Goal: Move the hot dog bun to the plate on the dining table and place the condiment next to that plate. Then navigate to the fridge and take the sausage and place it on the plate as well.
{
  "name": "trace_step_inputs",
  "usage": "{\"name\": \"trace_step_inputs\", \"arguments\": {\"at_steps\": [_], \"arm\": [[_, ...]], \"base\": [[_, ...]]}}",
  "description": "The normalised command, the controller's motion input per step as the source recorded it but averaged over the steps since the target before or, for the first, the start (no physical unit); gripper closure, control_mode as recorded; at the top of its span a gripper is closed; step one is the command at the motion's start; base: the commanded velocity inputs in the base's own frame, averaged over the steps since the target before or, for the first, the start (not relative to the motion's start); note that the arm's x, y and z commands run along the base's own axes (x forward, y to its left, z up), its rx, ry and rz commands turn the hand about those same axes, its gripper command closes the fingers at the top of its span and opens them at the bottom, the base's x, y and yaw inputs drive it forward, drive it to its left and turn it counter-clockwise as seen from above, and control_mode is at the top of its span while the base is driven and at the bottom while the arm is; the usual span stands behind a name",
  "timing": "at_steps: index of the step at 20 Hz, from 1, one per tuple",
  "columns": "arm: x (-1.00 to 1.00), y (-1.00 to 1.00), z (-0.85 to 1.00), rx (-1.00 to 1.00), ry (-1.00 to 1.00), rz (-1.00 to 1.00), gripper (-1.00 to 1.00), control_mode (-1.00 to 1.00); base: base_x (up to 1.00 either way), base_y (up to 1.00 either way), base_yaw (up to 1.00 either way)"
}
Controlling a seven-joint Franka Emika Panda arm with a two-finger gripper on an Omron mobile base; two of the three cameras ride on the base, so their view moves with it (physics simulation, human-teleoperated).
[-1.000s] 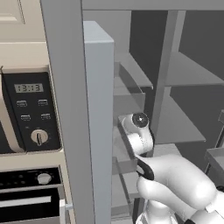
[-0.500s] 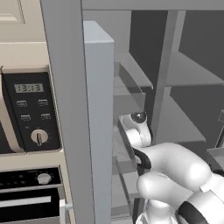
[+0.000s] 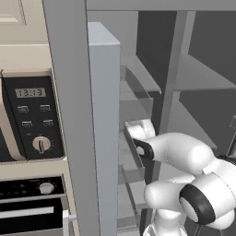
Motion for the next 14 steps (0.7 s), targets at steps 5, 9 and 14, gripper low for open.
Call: {"name": "trace_step_inputs", "arguments": {"at_steps": [5,9,14], "arm": [[0.13,-0.02,-0.24,0.0,0.0,0.0,-1.0,-1.0],[0.11,-0.06,-0.17,0.0,0.0,0.0,-1.0,-1.0],[0.2,-0.01,-0.01,0.0,0.0,0.0,-1.0,-1.0]], "base": [[0.0,0.0,0.0],[0.0,0.0,0.0],[0.0,0.0,0.0]]}}
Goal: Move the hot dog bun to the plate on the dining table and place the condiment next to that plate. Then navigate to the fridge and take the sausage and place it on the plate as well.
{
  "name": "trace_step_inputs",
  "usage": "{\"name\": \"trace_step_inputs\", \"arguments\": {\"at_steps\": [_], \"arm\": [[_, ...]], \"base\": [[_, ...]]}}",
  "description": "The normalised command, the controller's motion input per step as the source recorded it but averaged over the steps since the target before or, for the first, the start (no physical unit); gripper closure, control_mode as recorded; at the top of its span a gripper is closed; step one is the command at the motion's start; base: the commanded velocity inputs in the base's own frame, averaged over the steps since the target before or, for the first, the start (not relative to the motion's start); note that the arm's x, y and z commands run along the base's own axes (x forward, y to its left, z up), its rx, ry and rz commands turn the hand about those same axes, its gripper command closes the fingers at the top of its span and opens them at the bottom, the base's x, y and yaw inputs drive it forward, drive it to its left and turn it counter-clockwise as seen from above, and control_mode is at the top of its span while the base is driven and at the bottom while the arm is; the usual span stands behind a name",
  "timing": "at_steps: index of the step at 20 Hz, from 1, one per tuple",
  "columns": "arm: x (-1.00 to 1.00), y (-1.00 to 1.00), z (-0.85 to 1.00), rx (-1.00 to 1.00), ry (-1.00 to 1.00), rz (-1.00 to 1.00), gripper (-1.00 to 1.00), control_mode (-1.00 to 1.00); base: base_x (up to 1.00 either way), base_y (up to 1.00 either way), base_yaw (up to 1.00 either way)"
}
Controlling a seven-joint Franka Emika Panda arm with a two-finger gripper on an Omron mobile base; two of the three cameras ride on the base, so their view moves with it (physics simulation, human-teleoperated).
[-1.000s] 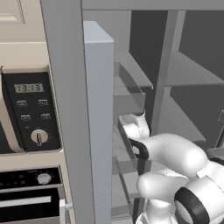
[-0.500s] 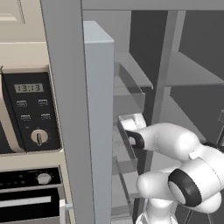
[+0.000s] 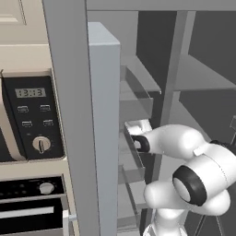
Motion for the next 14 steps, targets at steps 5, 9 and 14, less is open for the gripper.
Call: {"name": "trace_step_inputs", "arguments": {"at_steps": [5,9,14], "arm": [[0.26,0.0,0.0,0.0,0.02,0.0,-1.0,-1.0],[0.27,0.0,-0.03,0.0,0.02,-0.03,-1.0,-1.0],[0.17,0.0,-0.1,0.0,0.0,-0.08,-1.0,-1.0]], "base": [[0.0,0.0,0.0],[0.0,0.0,0.0],[0.0,0.0,0.0]]}}
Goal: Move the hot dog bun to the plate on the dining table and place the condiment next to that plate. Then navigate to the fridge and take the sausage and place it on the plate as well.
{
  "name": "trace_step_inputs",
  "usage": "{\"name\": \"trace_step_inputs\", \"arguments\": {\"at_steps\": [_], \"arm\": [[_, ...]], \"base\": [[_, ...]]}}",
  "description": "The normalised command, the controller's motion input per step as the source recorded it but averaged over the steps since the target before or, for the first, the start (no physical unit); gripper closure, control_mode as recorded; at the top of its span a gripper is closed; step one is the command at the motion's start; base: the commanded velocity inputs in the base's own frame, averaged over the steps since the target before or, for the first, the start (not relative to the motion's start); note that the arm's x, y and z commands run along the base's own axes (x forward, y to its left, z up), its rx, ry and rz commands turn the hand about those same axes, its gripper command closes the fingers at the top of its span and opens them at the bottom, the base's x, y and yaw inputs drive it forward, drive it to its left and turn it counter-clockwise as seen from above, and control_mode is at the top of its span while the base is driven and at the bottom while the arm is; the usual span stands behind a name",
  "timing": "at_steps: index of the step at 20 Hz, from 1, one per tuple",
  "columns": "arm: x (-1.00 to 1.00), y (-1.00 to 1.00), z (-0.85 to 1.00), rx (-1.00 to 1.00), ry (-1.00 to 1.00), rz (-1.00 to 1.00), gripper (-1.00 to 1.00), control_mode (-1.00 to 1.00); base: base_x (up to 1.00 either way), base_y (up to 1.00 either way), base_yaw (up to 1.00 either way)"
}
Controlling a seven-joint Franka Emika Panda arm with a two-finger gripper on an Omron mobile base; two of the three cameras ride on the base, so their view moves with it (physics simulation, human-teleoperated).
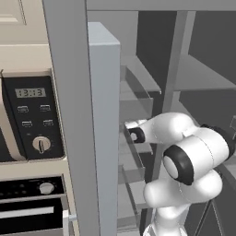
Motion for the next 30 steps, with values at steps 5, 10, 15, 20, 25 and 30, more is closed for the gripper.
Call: {"name": "trace_step_inputs", "arguments": {"at_steps": [5,10,15,20,25,30], "arm": [[0.14,0.0,-0.13,0.0,0.0,-0.08,-1.0,-1.0],[0.15,0.0,-0.18,0.0,0.01,-0.04,-1.0,-1.0],[0.11,0.0,-0.26,0.0,0.03,0.0,-1.0,-1.0],[0.17,0.0,-0.27,0.0,0.04,0.0,-1.0,-1.0],[0.23,0.0,-0.26,0.0,0.03,0.0,-1.0,-1.0],[0.09,0.0,-0.34,0.0,0.02,0.0,1.0,-1.0]], "base": [[0.0,0.0,0.0],[0.0,0.0,0.0],[0.0,0.0,0.0],[0.0,0.0,0.0],[0.0,0.0,0.0],[0.0,0.0,0.0]]}}
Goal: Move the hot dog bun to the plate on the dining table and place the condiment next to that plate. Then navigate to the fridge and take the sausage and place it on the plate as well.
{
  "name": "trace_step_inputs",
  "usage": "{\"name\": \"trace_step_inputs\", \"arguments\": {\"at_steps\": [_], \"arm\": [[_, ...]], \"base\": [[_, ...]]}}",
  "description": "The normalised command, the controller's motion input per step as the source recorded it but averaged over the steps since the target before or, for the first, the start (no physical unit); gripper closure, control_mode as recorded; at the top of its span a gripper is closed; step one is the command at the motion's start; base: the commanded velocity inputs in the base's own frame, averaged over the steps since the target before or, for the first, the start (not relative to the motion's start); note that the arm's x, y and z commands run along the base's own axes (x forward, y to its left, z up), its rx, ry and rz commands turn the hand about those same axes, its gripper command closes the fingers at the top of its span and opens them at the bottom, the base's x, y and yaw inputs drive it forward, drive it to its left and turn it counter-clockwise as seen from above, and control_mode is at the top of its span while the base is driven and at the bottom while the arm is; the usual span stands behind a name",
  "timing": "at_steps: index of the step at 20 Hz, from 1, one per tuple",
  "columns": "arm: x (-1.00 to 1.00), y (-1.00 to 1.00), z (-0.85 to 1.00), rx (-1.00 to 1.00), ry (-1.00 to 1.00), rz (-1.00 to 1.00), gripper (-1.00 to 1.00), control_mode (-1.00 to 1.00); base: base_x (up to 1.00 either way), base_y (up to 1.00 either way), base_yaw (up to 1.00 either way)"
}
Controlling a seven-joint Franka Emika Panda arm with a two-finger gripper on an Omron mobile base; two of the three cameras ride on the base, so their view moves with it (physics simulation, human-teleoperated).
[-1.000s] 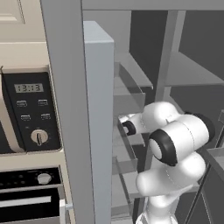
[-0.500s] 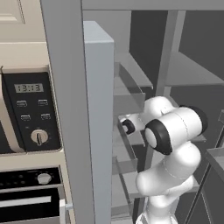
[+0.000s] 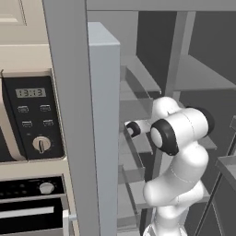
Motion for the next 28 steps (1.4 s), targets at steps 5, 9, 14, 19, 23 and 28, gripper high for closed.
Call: {"name": "trace_step_inputs", "arguments": {"at_steps": [5,9,14,19,23,28], "arm": [[-0.06,0.0,-0.46,0.0,0.01,0.0,1.0,-1.0],[-0.33,-0.02,-0.21,0.02,-0.09,0.0,1.0,-1.0],[-0.88,-0.22,-0.13,0.13,-0.24,-0.09,1.0,-1.0],[-0.93,-0.27,0.12,0.2,-0.26,-0.08,1.0,-1.0],[-0.52,-0.02,0.75,0.14,-0.04,0.0,1.0,-1.0],[-0.26,0.0,0.47,0.04,0.0,-0.02,1.0,-1.0]], "base": [[0.0,0.0,0.0],[0.0,0.0,0.0],[0.0,0.0,0.0],[0.0,0.0,0.0],[0.0,0.0,0.0],[0.0,0.0,0.0]]}}
